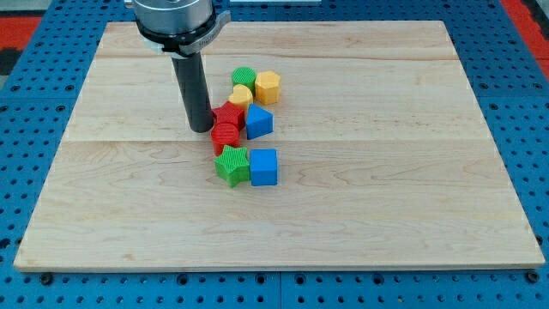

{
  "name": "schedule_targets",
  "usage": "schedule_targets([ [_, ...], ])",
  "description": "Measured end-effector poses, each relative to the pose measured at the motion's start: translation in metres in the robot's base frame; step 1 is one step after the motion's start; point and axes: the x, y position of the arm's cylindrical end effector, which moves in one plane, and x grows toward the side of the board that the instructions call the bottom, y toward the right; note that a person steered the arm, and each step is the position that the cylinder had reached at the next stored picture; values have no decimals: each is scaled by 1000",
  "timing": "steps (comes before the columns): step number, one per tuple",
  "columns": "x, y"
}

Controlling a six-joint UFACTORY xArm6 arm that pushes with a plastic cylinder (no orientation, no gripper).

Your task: Point your arm towards the top left of the red circle

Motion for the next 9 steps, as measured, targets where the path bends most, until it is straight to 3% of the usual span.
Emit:
schedule_targets([
  [6,13,-5],
  [9,-14,13],
])
